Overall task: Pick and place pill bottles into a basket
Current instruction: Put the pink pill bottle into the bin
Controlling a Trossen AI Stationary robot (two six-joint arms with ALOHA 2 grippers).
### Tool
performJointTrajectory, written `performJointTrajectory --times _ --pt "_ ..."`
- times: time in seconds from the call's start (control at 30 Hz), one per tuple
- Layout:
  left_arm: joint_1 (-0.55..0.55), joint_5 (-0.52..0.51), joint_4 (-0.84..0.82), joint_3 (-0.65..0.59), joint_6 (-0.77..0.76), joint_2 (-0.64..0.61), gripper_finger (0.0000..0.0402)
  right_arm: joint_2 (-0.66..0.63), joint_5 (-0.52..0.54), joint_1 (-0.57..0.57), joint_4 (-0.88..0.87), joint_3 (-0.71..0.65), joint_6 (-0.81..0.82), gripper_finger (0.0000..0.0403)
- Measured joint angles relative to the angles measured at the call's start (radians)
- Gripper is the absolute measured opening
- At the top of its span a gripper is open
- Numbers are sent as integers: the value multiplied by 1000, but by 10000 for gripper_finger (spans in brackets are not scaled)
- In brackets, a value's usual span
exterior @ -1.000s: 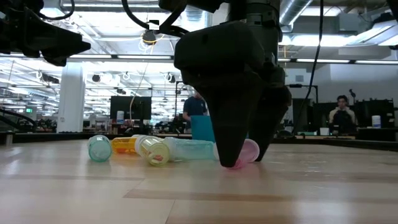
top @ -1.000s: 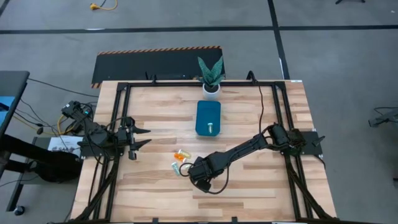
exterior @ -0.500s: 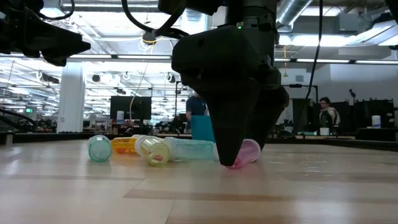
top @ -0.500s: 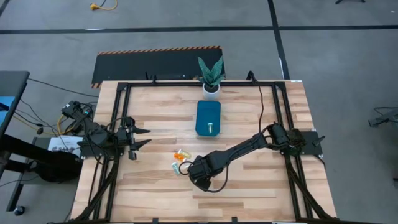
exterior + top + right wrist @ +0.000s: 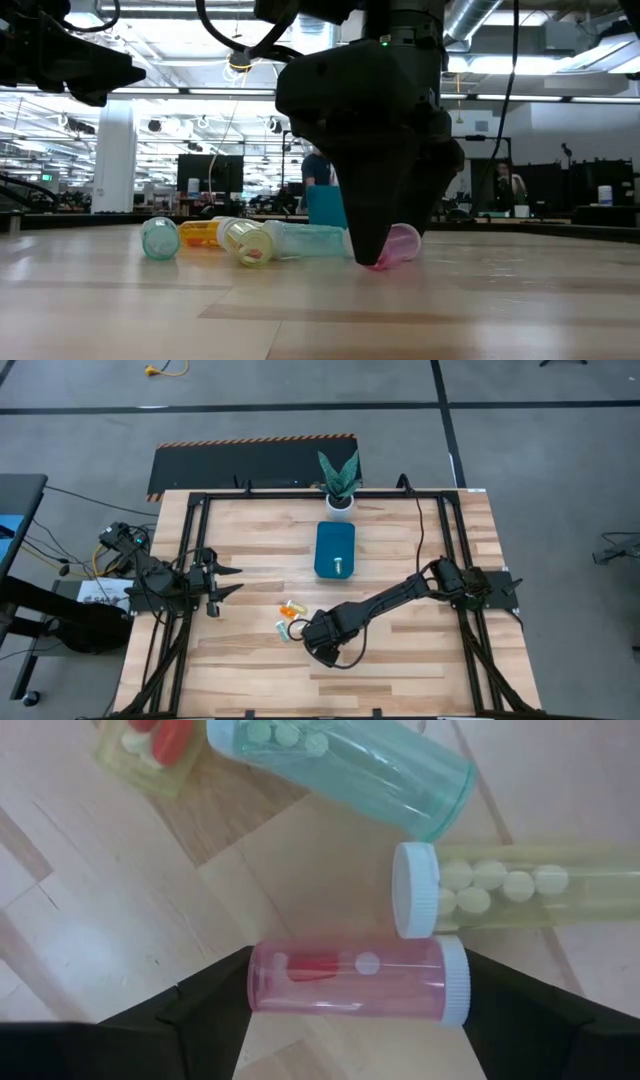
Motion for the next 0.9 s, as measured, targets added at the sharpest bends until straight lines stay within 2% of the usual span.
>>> performJointTrajectory --times 0.27,0.43,0.7,0.9 --pt "0 0 0 0 0 0 175 0 -53 -16 -70 42 -8 306" --pt "0 0 0 0 0 0 175 0 -55 -35 -190 115 -56 306" --pt "0 0 0 0 0 0 175 0 -6 -103 -405 263 -164 306" --pt "0 0 0 0 0 0 175 -1 47 -174 -511 348 -304 306"
